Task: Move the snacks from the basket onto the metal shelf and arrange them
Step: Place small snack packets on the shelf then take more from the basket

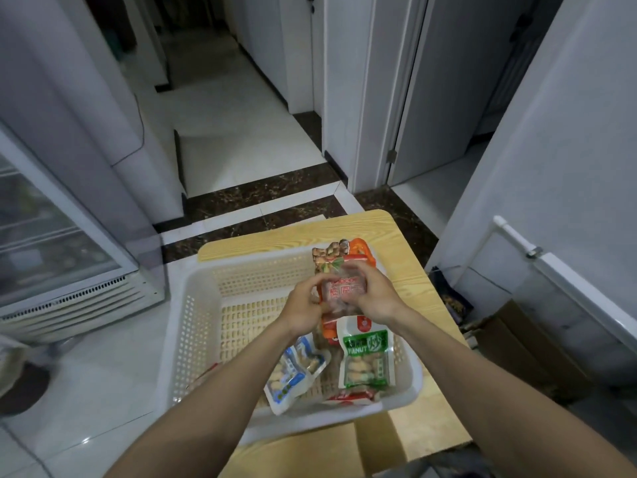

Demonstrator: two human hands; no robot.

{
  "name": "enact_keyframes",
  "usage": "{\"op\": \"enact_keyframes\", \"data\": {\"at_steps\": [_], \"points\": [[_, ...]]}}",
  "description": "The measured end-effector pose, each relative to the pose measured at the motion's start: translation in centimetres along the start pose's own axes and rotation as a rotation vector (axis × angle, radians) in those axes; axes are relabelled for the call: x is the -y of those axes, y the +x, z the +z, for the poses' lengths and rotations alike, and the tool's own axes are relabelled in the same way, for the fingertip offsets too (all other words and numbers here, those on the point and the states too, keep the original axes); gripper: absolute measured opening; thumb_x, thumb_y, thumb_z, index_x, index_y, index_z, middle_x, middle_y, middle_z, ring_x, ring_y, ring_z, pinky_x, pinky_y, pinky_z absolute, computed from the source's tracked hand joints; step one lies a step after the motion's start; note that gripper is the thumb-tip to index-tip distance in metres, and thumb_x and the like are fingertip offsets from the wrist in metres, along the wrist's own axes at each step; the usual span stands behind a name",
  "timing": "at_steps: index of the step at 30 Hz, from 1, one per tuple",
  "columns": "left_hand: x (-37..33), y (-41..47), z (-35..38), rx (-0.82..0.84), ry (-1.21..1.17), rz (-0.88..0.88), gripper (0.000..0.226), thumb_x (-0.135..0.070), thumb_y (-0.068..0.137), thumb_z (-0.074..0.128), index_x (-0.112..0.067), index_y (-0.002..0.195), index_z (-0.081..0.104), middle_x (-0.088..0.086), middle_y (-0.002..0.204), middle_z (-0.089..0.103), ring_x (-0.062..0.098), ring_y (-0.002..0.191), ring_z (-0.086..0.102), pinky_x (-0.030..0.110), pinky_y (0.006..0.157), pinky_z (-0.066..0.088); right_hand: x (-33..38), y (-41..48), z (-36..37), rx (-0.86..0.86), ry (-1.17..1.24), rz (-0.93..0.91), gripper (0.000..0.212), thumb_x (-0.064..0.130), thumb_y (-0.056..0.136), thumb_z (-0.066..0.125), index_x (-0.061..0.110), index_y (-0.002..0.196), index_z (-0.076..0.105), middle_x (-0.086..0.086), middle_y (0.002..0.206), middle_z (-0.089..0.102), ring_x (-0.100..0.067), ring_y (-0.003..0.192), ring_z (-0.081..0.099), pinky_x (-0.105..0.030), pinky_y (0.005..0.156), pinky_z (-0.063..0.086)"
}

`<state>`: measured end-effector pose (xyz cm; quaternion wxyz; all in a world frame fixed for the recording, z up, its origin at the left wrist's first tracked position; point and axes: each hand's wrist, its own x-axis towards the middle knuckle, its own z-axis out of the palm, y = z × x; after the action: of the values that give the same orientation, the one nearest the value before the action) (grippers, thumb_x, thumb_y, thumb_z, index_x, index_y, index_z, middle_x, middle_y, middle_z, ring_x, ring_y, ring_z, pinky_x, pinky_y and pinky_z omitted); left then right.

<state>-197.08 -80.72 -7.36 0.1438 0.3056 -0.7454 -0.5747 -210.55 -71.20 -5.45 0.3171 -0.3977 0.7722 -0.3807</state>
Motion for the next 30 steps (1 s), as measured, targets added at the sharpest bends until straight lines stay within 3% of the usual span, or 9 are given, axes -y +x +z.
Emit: {"op": "enact_keyframes", "data": {"at_steps": [2, 4, 8, 11, 14, 17, 21, 25, 30], "points": [[-0.1, -0.4, -0.5, -0.053, -0.008, -0.004, 0.044, 0.005, 0.084, 0.069, -0.022, 0.119, 0.063, -0.005, 0.137, 0.054, 0.018, 0.106, 0.062, 0.025, 0.078, 0.057, 0.3, -0.1, 0.1, 0.003, 0.024, -0.058, 0.056, 0.011, 0.08, 0.078, 0.03, 0.127, 0.054, 0.01, 0.126, 0.055, -0.018, 0.118, 0.055, -0.044, 0.099, 0.05], [-0.5, -1.0, -1.2, -0.084, 0.01, 0.028, 0.045, 0.002, 0.085, 0.069, -0.024, 0.121, 0.063, -0.009, 0.136, 0.055, 0.017, 0.113, 0.059, 0.02, 0.085, 0.054, 0.7, -0.2, 0.2, 0.003, 0.097, -0.094, 0.055, 0.008, 0.081, 0.076, 0.032, 0.126, 0.056, 0.011, 0.127, 0.054, -0.016, 0.116, 0.057, -0.04, 0.096, 0.052], [-1.9, -3.1, -3.1, -0.087, 0.045, 0.073, 0.048, -0.002, 0.087, 0.067, -0.03, 0.125, 0.061, -0.021, 0.126, 0.057, 0.012, 0.124, 0.051, 0.031, 0.103, 0.042, 2.4, -0.8, 0.5, 0.008, 0.234, -0.149, 0.052, -0.004, 0.086, 0.068, 0.026, 0.126, 0.057, 0.008, 0.132, 0.053, 0.002, 0.106, 0.056, -0.007, 0.074, 0.048], [-2.0, -5.3, -5.0, -0.112, 0.073, 0.077, 0.055, 0.007, 0.087, 0.062, -0.031, 0.127, 0.061, -0.015, 0.131, 0.059, 0.012, 0.121, 0.055, 0.032, 0.098, 0.048, 3.7, -1.6, 1.2, 0.043, 0.282, -0.154, 0.055, -0.008, 0.086, 0.064, 0.029, 0.126, 0.058, 0.008, 0.136, 0.05, -0.002, 0.104, 0.053, -0.013, 0.072, 0.053], [-1.0, -8.4, -6.6, -0.181, 0.037, 0.034, 0.057, 0.021, 0.085, 0.052, -0.027, 0.115, 0.065, -0.002, 0.125, 0.063, 0.017, 0.11, 0.062, 0.028, 0.089, 0.054, 4.7, -2.6, 2.5, 0.092, 0.341, -0.161, 0.057, -0.012, 0.085, 0.062, 0.033, 0.12, 0.059, 0.007, 0.137, 0.049, -0.011, 0.113, 0.053, -0.019, 0.073, 0.057], [1.0, -11.1, -7.8, -0.199, 0.028, -0.036, 0.05, 0.026, 0.083, 0.049, -0.014, 0.108, 0.065, 0.005, 0.117, 0.064, 0.024, 0.103, 0.064, 0.027, 0.082, 0.055, 5.2, -3.8, 4.0, 0.115, 0.359, -0.166, 0.058, -0.012, 0.085, 0.062, 0.035, 0.119, 0.059, 0.013, 0.13, 0.049, -0.017, 0.12, 0.052, -0.035, 0.083, 0.06], [4.0, -13.1, -9.1, -0.153, 0.139, -0.087, 0.072, 0.031, 0.069, 0.038, -0.027, 0.101, 0.065, -0.006, 0.114, 0.064, 0.017, 0.107, 0.06, 0.035, 0.085, 0.048, 6.0, -5.4, 5.6, 0.134, 0.417, -0.136, 0.058, -0.016, 0.086, 0.058, 0.03, 0.121, 0.059, 0.006, 0.134, 0.048, -0.007, 0.099, 0.056, -0.015, 0.065, 0.056], [6.5, -13.8, -10.4, 0.106, 0.419, -0.063, 0.063, 0.019, 0.069, 0.061, -0.019, 0.119, 0.063, -0.009, 0.122, 0.06, 0.007, 0.115, 0.054, 0.009, 0.09, 0.039, 6.3, -6.7, 7.0, 0.094, 0.426, -0.089, 0.057, -0.013, 0.086, 0.058, 0.035, 0.118, 0.06, 0.005, 0.138, 0.049, -0.016, 0.113, 0.056, -0.03, 0.078, 0.061], [10.8, -13.1, -11.5, 0.264, 0.642, -0.002, 0.052, -0.005, 0.076, 0.076, -0.016, 0.126, 0.065, 0.001, 0.127, 0.064, 0.015, 0.116, 0.058, 0.028, 0.094, 0.05, 6.2, -8.0, 8.2, 0.038, 0.447, -0.027, 0.057, -0.014, 0.087, 0.056, 0.031, 0.121, 0.06, 0.003, 0.141, 0.049, -0.017, 0.112, 0.057, -0.025, 0.074, 0.059]]}}
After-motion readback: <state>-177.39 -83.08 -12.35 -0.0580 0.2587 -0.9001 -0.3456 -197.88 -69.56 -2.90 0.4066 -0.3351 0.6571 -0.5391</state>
